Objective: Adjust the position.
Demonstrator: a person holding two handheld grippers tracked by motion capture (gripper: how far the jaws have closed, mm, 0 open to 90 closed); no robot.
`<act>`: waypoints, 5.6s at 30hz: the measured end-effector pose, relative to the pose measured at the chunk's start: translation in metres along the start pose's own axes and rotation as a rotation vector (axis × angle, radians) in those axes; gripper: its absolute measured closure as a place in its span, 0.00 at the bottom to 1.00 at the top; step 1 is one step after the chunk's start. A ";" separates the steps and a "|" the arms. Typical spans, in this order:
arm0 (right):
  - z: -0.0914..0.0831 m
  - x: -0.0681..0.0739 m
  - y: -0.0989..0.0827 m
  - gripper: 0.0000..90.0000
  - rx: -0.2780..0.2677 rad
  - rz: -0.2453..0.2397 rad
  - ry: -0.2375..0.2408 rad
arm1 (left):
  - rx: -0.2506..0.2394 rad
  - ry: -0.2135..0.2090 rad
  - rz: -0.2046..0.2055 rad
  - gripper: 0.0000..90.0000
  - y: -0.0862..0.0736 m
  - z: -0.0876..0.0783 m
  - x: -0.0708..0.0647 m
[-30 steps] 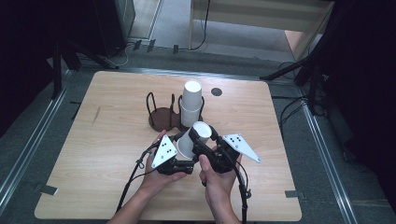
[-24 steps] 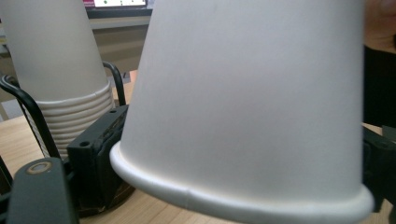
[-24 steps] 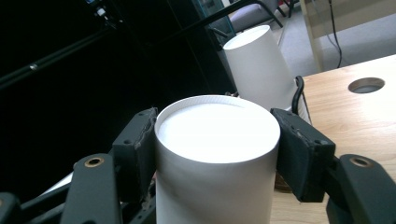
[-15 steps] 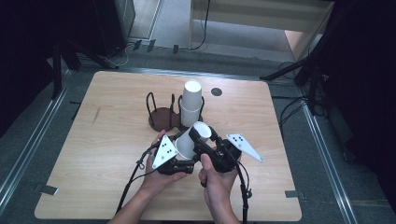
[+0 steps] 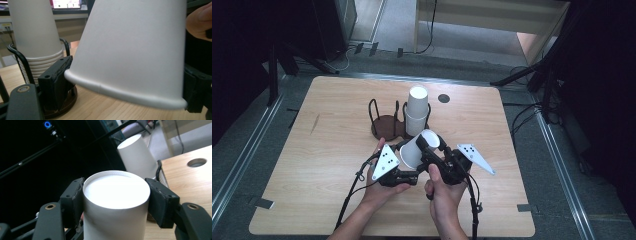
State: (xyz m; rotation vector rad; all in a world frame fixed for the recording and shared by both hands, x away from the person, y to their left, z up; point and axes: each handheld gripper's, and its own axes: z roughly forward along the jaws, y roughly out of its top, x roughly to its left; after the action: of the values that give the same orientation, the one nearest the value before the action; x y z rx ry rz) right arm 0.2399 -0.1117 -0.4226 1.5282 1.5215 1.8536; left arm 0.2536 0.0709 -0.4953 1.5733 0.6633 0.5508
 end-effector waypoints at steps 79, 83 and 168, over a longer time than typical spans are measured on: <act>0.001 -0.015 0.002 0.26 0.032 0.072 0.080 | -0.047 0.035 0.068 0.41 -0.006 -0.009 -0.008; 0.000 -0.015 0.004 0.23 0.021 0.065 0.092 | -0.045 0.037 0.067 0.40 -0.006 -0.009 -0.008; -0.022 -0.039 -0.012 0.28 0.179 -1.086 -0.051 | 0.039 0.011 0.081 0.42 -0.013 -0.030 0.021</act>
State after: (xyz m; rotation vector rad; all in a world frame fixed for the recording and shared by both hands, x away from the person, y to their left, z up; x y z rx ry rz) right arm 0.2325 -0.1480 -0.4508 0.5197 1.9401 1.0358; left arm 0.2468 0.1076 -0.5054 1.6404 0.6241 0.6105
